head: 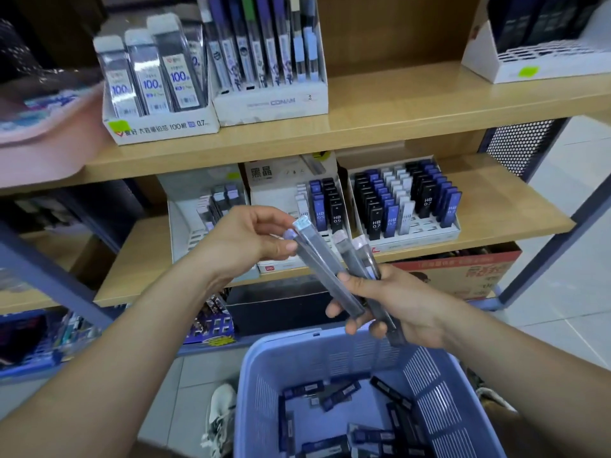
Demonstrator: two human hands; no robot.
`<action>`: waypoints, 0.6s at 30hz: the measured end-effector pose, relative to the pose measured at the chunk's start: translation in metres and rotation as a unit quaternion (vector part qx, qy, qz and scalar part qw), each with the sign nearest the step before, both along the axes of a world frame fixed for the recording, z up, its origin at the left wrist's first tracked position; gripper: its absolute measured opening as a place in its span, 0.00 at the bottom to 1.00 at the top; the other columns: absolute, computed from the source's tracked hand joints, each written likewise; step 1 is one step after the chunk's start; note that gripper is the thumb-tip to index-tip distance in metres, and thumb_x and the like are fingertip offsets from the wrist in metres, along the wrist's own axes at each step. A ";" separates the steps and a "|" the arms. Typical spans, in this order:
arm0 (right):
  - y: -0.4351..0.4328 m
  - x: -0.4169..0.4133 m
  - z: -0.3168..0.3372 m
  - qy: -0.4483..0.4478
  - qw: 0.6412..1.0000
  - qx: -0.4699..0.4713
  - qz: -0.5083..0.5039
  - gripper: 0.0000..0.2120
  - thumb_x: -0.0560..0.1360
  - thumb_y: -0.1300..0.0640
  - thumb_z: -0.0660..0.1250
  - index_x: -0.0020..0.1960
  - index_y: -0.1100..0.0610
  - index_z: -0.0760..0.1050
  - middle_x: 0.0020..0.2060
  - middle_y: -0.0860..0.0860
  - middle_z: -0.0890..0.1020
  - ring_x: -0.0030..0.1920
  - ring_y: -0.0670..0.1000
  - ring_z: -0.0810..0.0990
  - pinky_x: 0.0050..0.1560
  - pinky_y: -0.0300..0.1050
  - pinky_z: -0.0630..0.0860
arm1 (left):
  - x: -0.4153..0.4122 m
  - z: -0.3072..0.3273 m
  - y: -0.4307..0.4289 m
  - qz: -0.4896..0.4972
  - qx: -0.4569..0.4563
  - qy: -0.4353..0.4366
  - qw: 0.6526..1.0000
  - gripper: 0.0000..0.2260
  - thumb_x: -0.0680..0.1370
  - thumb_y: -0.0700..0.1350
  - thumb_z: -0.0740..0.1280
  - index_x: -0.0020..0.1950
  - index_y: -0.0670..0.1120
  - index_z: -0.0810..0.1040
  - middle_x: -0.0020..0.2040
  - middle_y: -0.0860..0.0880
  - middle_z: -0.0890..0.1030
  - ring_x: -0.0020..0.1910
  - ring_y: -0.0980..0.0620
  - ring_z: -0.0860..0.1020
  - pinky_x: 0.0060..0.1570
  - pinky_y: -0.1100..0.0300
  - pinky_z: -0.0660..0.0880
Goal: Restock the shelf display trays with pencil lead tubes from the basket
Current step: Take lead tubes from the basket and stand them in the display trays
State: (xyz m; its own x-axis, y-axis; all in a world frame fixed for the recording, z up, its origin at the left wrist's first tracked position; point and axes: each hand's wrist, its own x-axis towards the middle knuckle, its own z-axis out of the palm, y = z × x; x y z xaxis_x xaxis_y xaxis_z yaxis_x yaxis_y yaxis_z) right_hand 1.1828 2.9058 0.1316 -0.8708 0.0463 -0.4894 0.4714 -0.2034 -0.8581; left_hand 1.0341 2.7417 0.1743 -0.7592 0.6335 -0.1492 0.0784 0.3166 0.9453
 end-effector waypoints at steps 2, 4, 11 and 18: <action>-0.001 0.000 0.001 0.002 0.999 -0.037 -0.019 0.12 0.78 0.52 0.66 0.54 0.61 0.78 0.40 0.57 0.84 0.28 0.49 0.76 0.19 0.33 0.63 | -0.001 0.002 -0.001 0.011 0.026 0.023 0.999 0.13 0.68 0.28 0.72 0.44 0.45 0.82 0.41 0.48 0.84 0.41 0.48 0.83 0.46 0.59 0.81; -0.003 -0.001 0.000 0.016 0.997 -0.062 -0.037 0.12 0.78 0.53 0.66 0.53 0.62 0.79 0.36 0.55 0.81 0.27 0.47 0.73 0.19 0.33 0.61 | 0.000 0.003 -0.002 0.018 0.049 0.034 0.998 0.14 0.69 0.27 0.71 0.43 0.46 0.83 0.43 0.48 0.85 0.41 0.48 0.84 0.46 0.59 0.80; -0.011 -0.004 -0.005 0.138 0.950 0.187 -0.210 0.03 0.79 0.56 0.66 0.46 0.53 0.77 0.24 0.50 0.77 0.31 0.52 0.76 0.34 0.45 0.68 | 0.004 0.009 -0.004 0.010 0.131 -0.085 0.988 0.11 0.68 0.31 0.70 0.48 0.40 0.81 0.47 0.41 0.85 0.45 0.49 0.84 0.43 0.62 0.80; -0.017 -0.004 -0.001 0.079 0.974 0.058 -0.206 0.11 0.78 0.53 0.67 0.55 0.59 0.76 0.36 0.58 0.81 0.23 0.45 0.73 0.21 0.35 0.61 | 0.003 0.006 -0.002 0.060 0.140 -0.055 0.987 0.11 0.73 0.28 0.66 0.50 0.41 0.80 0.47 0.43 0.85 0.46 0.48 0.84 0.42 0.62 0.81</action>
